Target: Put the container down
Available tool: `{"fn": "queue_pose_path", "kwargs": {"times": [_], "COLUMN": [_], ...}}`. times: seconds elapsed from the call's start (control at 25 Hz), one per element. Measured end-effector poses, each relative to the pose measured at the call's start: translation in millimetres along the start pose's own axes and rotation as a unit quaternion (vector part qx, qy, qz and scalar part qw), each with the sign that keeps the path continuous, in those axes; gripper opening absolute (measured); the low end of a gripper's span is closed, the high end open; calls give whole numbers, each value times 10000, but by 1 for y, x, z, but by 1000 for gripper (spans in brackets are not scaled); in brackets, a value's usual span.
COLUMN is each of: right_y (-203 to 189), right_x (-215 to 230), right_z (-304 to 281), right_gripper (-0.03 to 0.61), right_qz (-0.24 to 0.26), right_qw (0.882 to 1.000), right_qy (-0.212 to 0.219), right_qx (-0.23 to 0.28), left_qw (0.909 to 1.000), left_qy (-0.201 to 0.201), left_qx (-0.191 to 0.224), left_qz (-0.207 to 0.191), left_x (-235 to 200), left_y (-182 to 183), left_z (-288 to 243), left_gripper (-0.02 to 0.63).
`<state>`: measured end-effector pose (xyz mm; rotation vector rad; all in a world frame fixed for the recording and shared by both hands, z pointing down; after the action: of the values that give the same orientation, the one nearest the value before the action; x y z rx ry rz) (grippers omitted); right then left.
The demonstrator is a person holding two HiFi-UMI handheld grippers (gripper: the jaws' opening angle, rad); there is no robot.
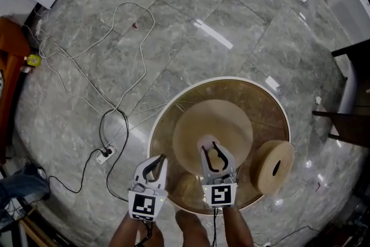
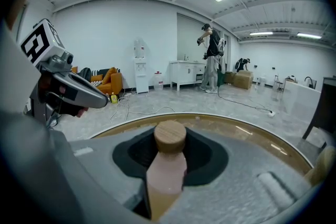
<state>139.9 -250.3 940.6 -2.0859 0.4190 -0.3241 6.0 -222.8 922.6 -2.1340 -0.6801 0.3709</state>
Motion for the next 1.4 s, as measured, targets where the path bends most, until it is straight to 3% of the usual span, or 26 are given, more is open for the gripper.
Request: {"fn": "queue_pose_path", "kwargs": {"times": [0.48,0.6,0.96,1.16,1.4], "right_y": [-11,-10,-8,11,40], "right_x": [3,3,4,3,-1], "right_z": [-6,-7,-6,-4,13], "right_gripper": [127,129,144,195,207], "right_qz": [-22,-42,-251,-328,-285], "right_qw": [10000,9999,9995,9987,9988], "right_qy": [-25,-42,56,142,95], "right_qx": [72,111,180,350,389], "left_qw": [10000,9999,9999,9998,9995], "left_qy": [-55,-50,-105,-100,-35], "left_qx": [-30,-32,15,93,289], "left_qz": [10,162,-47,-129,-134], "left_x": [5,5,1,-5,-10], "left_y": [-9,-5,-5,11,49], "left_z": [-6,-6,-5,3,21], "left_gripper": [26,26,26,26,26]}}
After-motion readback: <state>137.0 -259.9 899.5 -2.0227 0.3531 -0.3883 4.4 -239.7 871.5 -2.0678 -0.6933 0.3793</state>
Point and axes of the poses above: the fingertips, and each gripper's own axes: z backward along the fingers, x to its right, y out of its top, the point moved 1 cm from there along z, backward along the fingers, and after that the axes turned 6 degrees about -z, right-handed, at the moved point
